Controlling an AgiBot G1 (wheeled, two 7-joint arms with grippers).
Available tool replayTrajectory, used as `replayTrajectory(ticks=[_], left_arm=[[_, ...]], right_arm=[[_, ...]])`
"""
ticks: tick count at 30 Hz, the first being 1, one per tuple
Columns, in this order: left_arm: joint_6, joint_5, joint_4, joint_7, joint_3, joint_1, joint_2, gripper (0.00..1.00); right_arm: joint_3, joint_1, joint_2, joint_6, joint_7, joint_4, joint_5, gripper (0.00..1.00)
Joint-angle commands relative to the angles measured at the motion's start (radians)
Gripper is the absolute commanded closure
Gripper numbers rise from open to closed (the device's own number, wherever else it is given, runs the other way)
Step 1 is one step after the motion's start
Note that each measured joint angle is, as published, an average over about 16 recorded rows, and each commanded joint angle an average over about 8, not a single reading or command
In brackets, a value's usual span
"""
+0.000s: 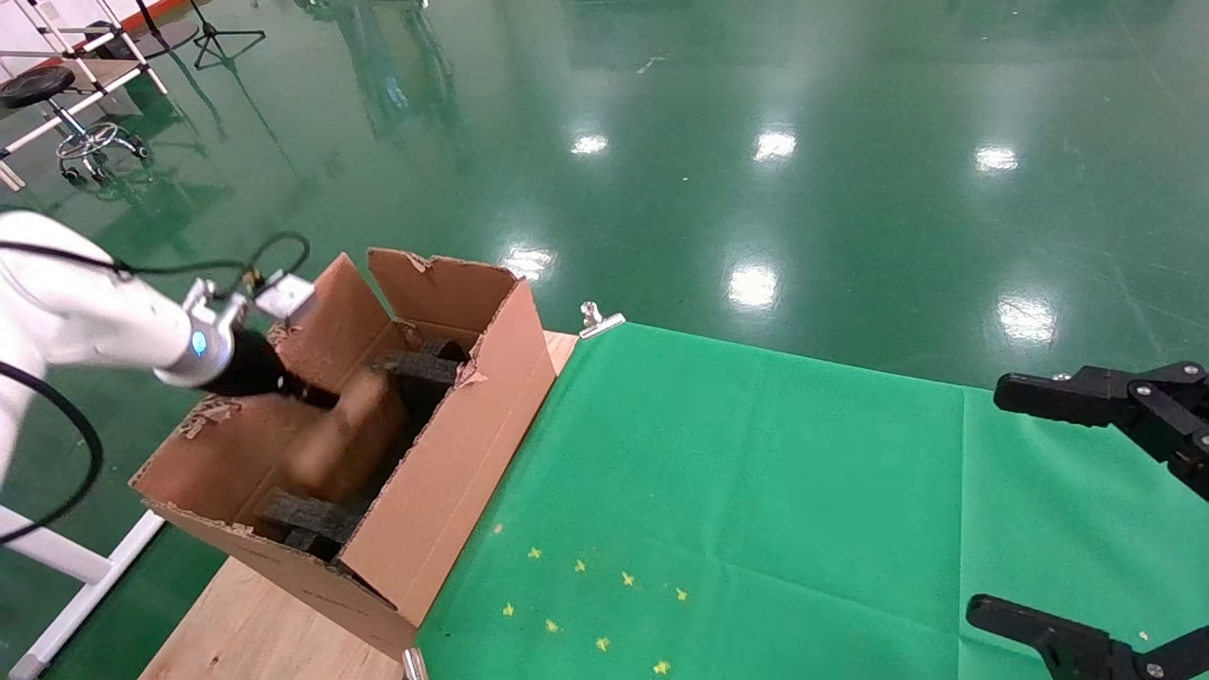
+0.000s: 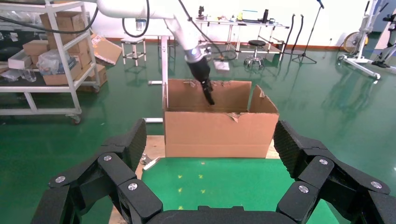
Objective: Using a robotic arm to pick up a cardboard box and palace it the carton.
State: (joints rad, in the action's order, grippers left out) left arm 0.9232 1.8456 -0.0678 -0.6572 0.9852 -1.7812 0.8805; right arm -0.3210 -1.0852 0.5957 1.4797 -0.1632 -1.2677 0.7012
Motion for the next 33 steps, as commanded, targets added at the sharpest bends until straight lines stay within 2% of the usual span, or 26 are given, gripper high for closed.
replayTrajectory(ticks=[1, 7, 11, 17, 33], left_arm=[[0.005, -0.006, -0.013, 0.008, -0.005, -0.016, -0.005, 0.0], [0.184, -0.192, -0.141, 0.177, -0.121, -0.037, -0.128, 0.0], [0.252, -0.253, -0.205, 0.232, -0.156, -0.042, -0.175, 0.0], [0.283, -0.267, -0.253, 0.247, -0.163, -0.054, -0.195, 0.0], [0.267, -0.258, -0.23, 0.239, -0.159, -0.045, -0.183, 0.0]], right_arm=[[0.0, 0.0, 0.0, 0.0, 0.0, 0.0, 0.0, 0.0], [0.0, 0.0, 0.0, 0.0, 0.0, 0.0, 0.0, 0.0], [0.0, 0.0, 0.0, 0.0, 0.0, 0.0, 0.0, 0.0], [0.0, 0.0, 0.0, 0.0, 0.0, 0.0, 0.0, 0.0], [0.0, 0.0, 0.0, 0.0, 0.0, 0.0, 0.0, 0.0]])
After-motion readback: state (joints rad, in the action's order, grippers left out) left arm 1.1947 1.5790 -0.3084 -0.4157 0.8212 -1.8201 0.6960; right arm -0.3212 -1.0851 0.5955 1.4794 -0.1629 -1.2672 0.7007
